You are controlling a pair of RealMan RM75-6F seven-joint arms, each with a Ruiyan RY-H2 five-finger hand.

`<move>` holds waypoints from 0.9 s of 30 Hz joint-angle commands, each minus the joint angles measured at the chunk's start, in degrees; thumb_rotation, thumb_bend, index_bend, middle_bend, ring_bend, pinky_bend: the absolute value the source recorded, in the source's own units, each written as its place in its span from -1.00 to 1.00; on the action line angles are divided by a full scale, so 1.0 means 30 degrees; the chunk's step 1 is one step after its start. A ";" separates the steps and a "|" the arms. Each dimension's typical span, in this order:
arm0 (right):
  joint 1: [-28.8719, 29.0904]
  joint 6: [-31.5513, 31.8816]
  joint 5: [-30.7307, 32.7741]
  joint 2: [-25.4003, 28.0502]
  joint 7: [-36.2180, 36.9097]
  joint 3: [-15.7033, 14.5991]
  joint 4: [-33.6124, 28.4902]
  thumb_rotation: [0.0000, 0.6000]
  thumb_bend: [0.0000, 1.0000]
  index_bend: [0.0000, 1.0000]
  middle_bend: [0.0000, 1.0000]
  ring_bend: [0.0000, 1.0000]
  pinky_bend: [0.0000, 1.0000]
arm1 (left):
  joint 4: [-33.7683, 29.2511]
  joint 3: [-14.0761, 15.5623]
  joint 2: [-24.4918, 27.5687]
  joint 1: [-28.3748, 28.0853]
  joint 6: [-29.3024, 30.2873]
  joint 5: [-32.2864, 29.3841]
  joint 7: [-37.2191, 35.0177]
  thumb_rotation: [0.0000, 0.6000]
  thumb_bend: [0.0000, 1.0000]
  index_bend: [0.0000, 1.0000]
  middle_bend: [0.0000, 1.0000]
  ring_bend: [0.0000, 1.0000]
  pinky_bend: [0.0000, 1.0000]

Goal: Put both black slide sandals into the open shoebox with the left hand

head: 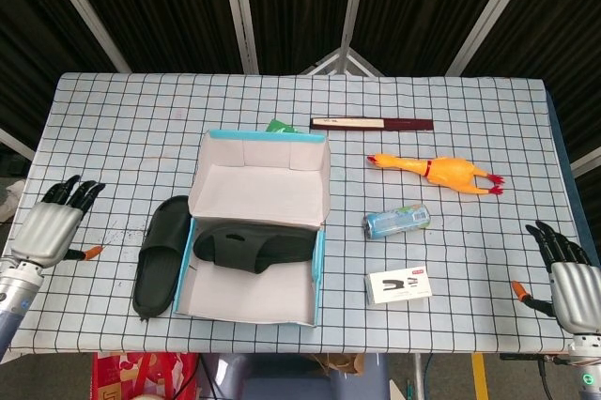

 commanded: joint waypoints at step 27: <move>0.0038 -0.0120 0.0154 0.0033 -0.0672 -0.0050 -0.0292 1.00 -0.49 -0.72 -0.76 -0.67 -0.60 | 0.0355 -0.0809 -0.1858 -0.5028 -0.6991 -0.5762 0.1725 0.69 -0.55 -0.76 -0.67 -1.00 -0.80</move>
